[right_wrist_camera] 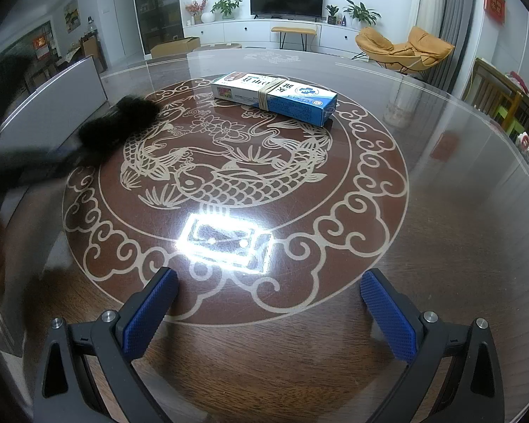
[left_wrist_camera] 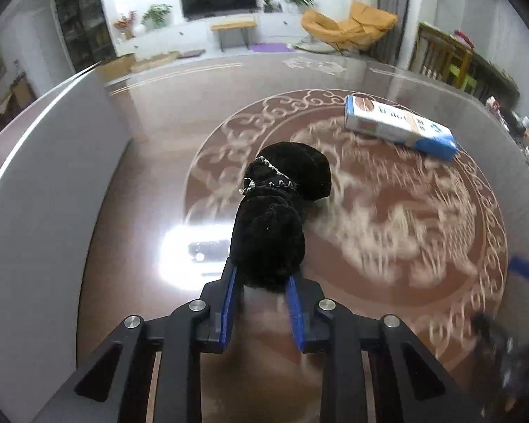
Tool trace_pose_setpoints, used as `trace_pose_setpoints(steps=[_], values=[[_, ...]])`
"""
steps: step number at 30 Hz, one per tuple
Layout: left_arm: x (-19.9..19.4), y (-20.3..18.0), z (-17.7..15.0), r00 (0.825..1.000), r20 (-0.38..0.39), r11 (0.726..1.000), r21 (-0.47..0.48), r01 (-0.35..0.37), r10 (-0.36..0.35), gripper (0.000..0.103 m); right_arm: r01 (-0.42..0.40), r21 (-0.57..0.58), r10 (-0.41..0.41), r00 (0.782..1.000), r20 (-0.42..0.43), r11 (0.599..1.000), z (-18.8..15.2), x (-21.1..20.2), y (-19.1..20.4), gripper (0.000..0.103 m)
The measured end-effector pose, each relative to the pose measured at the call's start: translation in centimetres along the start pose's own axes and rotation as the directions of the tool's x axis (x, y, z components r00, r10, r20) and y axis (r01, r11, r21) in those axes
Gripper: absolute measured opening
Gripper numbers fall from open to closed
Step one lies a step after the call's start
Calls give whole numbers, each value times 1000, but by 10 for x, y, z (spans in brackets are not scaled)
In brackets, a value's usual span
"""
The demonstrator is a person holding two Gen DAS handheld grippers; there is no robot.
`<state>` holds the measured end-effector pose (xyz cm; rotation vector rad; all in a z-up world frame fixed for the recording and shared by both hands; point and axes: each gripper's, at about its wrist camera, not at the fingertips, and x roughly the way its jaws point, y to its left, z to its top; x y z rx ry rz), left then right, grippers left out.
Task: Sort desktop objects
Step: 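Grasp the black velvet pouch with the left gripper while the right reaches the ointment box, then grasp the blue-white ointment box with the right gripper and lift it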
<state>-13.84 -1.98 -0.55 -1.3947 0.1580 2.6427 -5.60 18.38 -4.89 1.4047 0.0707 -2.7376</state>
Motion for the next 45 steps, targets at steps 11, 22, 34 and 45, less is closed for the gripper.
trace_pose_setpoints(steps=[11, 22, 34, 45], values=[[-22, 8, -61, 997, 74, 999, -43, -22, 25, 26, -163, -309, 203, 974, 101, 937, 134, 35, 6, 103], [2, -3, -54, 996, 84, 999, -55, -2, 7, 25, -248, -286, 210, 965, -158, 926, 170, 110, 17, 46], [-4, -11, -64, 997, 76, 999, -34, -18, 20, 27, -249, -144, 251, 968, -4, 958, 0, -15, 39, 47], [0, -18, -63, 995, 58, 997, 3, -79, 78, 98, -236, -175, 223, 970, -93, 956, -3, -12, 53, 94]])
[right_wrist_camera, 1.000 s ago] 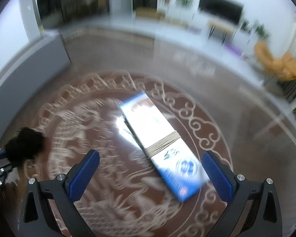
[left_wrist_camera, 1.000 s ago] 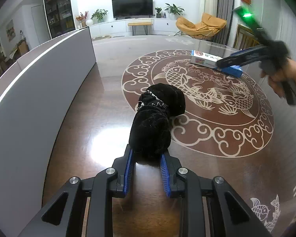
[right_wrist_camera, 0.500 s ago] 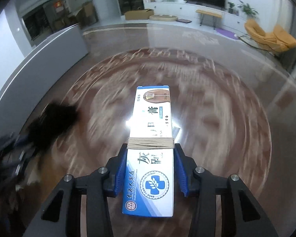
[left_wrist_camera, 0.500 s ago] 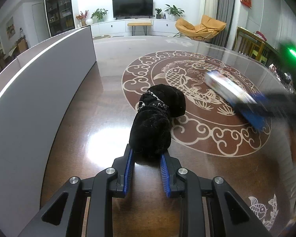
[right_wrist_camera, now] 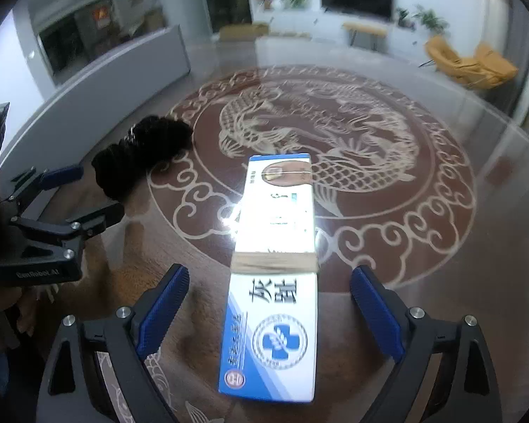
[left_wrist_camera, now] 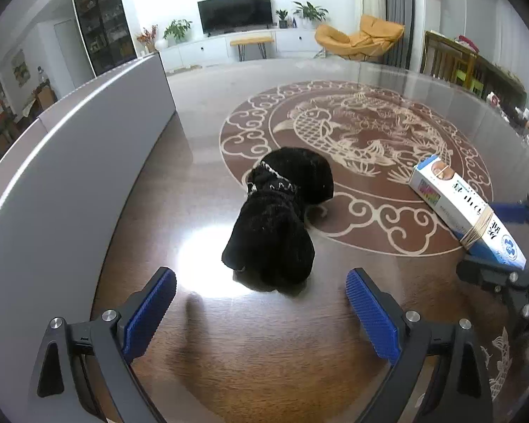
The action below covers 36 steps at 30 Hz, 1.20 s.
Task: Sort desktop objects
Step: 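Grasp the blue-white ointment box with the right gripper and lift it, then carry the pouch and ointment box into the bin and open both grippers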
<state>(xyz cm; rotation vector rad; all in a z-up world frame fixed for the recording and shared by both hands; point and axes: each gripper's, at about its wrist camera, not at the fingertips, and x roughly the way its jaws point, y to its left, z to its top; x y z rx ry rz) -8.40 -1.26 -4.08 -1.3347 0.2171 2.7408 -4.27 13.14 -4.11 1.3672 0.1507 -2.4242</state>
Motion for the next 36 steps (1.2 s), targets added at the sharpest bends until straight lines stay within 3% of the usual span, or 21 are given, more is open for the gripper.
trace_pose_setpoints(steps=[5, 9, 11, 12, 13, 15, 16, 20, 23, 27, 30, 33, 36], values=[[13, 11, 2, 995, -55, 996, -56, 76, -79, 103, -18, -29, 14, 991, -136, 999, 24, 15, -8, 90], [18, 12, 3, 994, -70, 996, -45, 75, -79, 103, 12, -106, -32, 983, -183, 994, 29, 19, 0, 73], [22, 11, 8, 990, -112, 996, -39, 78, -81, 103, 12, -136, -37, 983, -182, 991, 29, 17, 6, 60], [24, 11, 14, 986, -145, 996, -35, 83, -87, 103, 13, -137, -37, 984, -173, 990, 29, 15, 6, 45], [28, 12, 21, 983, -158, 995, -50, 88, -95, 101, 13, -129, -35, 985, -171, 992, 29, 13, 6, 45], [26, 11, 29, 989, -124, 996, -45, 72, -77, 44, -11, -86, -3, 986, -165, 996, 28, 11, 2, 45], [25, 8, 33, 988, -125, 996, -35, 82, -86, 32, -27, -51, 19, 987, -159, 998, 26, 9, -3, 45], [8, 8, 28, 992, -78, 995, -36, 95, -97, 27, -78, 55, 83, 991, -105, 995, 29, -15, -15, 44], [-31, 25, 28, 992, 3, 988, -93, 124, -124, 27, -98, 45, 99, 994, -36, 994, 48, -42, -6, 44], [-87, 72, 38, 991, 92, 981, -159, 109, -95, 27, -155, -31, 156, 987, 35, 987, 95, -66, 35, 44], [-124, 138, 40, 992, 126, 969, -244, 36, -6, 27, -226, -96, 233, 970, 72, 969, 139, -72, 86, 44], [-141, 194, 29, 990, 108, 947, -317, -52, 91, 27, -313, -170, 333, 938, 101, 934, 173, -74, 153, 44], [-141, 249, 3, 986, 36, 904, -406, -135, 163, 27, -395, -228, 423, 902, 87, 890, 194, -57, 229, 45]])
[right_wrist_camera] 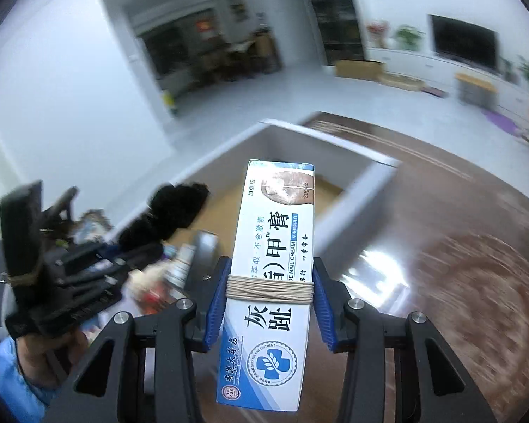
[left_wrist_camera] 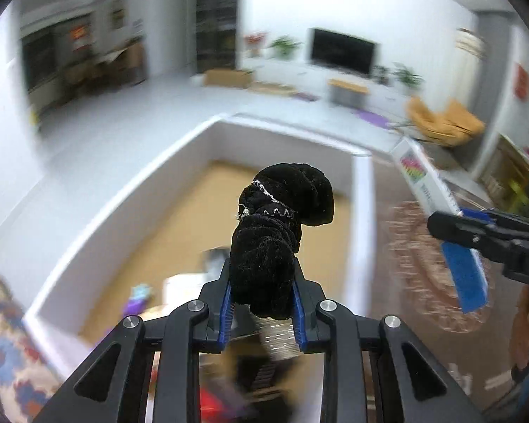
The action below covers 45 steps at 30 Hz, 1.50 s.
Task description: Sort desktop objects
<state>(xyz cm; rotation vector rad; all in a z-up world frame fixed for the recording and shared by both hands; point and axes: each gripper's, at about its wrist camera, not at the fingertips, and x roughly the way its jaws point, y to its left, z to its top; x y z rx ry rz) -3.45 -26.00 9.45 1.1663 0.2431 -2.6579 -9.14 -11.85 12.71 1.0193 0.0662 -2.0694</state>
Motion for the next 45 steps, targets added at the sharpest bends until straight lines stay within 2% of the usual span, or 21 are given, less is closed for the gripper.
trace_pose_setpoints(steps=[2, 4, 7, 8, 10, 11, 12, 14, 15, 16, 18, 19, 21, 23, 27, 31, 34, 36, 38, 42, 45], values=[[15, 29, -10, 997, -46, 998, -30, -57, 56, 27, -28, -31, 28, 999, -17, 999, 10, 31, 26, 45], [33, 46, -21, 991, -93, 994, -46, -102, 97, 27, -2, -102, 0, 1000, -18, 995, 19, 68, 52, 45], [52, 62, -38, 985, -135, 990, -81, -118, 107, 32, 45, -132, -48, 999, -22, 990, 22, 105, 62, 47], [55, 63, -43, 985, -139, 989, -92, -119, 106, 40, 56, -130, -65, 996, -63, 990, 21, 123, 60, 48], [58, 63, -49, 985, -143, 989, -97, -112, 98, 58, 77, -123, -97, 982, -165, 989, 14, 153, 52, 65], [58, 62, -51, 985, -138, 988, -95, -118, 104, 73, 100, -123, -123, 973, -195, 987, 10, 164, 46, 65], [56, 61, -53, 985, -126, 988, -93, -127, 114, 80, 108, -123, -132, 971, -200, 986, 5, 164, 43, 65], [48, 60, -53, 987, -78, 985, -96, -145, 138, 86, 94, -116, -114, 976, -184, 989, -4, 154, 39, 76], [45, 59, -52, 987, -64, 983, -104, -151, 145, 93, 92, -112, -110, 979, -171, 989, -7, 147, 37, 88], [41, 57, -52, 987, -46, 980, -121, -158, 153, 95, 94, -108, -110, 982, -153, 990, -10, 140, 37, 96], [31, 55, -52, 984, -15, 974, -142, -178, 178, 96, 95, -104, -107, 987, -116, 990, -17, 119, 36, 98], [24, 48, -53, 977, 2, 967, -145, -209, 212, 96, 95, -105, -107, 988, -108, 990, -16, 113, 35, 99], [15, 33, -51, 950, 29, 943, -136, -305, 312, 96, 103, -113, -114, 988, -101, 988, -19, 98, 39, 100], [8, 22, -51, 934, 44, 930, -128, -346, 354, 96, 111, -119, -123, 987, -100, 987, -22, 82, 40, 101], [-4, 14, -58, 930, 68, 922, -175, -345, 361, 96, 117, -100, -130, 983, -133, 988, -28, 73, 38, 102], [-11, 10, -64, 931, 65, 923, -172, -345, 360, 96, 141, -69, -151, 974, -172, 988, -33, 72, 37, 102], [-16, 4, -65, 940, 30, 934, -123, -335, 341, 96, 138, -67, -148, 974, -172, 988, -36, 71, 40, 102], [-19, 2, -67, 934, 29, 930, -109, -352, 356, 96, 138, -70, -148, 974, -169, 988, -38, 70, 43, 102], [-22, 1, -69, 928, 37, 925, -111, -364, 369, 96, 138, -75, -149, 974, -169, 988, -38, 68, 46, 102], [-29, 3, -70, 935, 45, 929, -138, -343, 352, 96, 143, -75, -154, 972, -179, 987, -37, 67, 53, 102], [-34, 4, -69, 933, 55, 927, -151, -344, 355, 96, 140, -79, -151, 973, -172, 987, -35, 66, 57, 102]])
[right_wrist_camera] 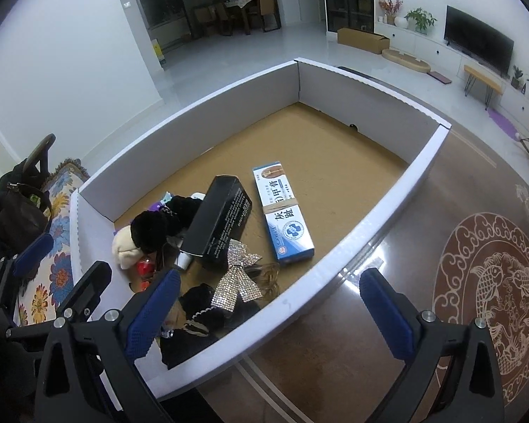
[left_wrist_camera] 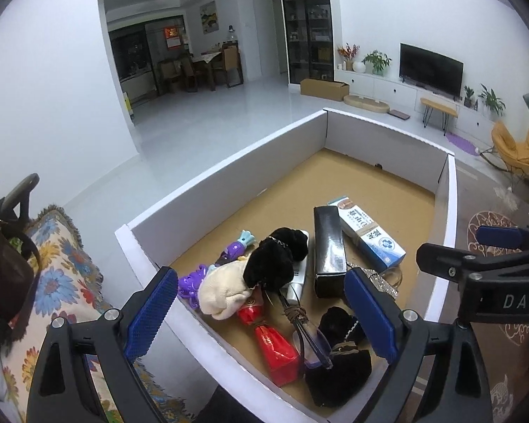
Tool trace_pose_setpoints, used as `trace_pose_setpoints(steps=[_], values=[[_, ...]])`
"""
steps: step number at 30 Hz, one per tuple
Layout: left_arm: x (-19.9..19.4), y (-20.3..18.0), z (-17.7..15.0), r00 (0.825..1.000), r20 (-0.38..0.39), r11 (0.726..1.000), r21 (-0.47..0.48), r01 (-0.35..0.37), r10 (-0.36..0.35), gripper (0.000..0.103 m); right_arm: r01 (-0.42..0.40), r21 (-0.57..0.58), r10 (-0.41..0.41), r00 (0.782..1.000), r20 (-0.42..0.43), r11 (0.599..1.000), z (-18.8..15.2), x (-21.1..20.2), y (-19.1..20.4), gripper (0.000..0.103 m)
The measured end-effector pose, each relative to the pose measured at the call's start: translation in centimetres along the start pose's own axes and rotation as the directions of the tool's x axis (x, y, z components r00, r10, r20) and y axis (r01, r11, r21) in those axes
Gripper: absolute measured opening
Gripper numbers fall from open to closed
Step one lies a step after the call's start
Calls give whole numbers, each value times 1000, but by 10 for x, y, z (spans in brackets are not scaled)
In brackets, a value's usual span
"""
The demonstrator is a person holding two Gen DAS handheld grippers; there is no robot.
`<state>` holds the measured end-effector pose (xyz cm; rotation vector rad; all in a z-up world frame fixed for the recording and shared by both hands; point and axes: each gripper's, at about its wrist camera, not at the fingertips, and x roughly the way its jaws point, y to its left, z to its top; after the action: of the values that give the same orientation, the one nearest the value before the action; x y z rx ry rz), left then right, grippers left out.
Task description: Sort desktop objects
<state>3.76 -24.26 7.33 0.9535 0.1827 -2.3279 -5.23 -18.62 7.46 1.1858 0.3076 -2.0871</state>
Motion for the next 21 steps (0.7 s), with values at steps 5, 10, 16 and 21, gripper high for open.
trace_pose_setpoints(steps=[5, 10, 16, 21], values=[[-1, 4, 0, 999, -3, 999, 12, -32, 32, 96, 31, -26, -31, 1000, -2, 999, 4, -1, 8, 102], [-2, 13, -1, 999, -11, 999, -19, -50, 50, 96, 51, -44, -52, 998, -24, 998, 7, -4, 14, 102], [-3, 21, 3, 1000, -20, 998, -57, -26, 25, 96, 56, -50, -59, 996, -65, 997, 13, -8, 22, 102], [-5, 26, 5, 1000, -24, 996, -87, -18, 16, 96, 76, -59, -78, 996, -35, 995, 18, -15, 25, 102]])
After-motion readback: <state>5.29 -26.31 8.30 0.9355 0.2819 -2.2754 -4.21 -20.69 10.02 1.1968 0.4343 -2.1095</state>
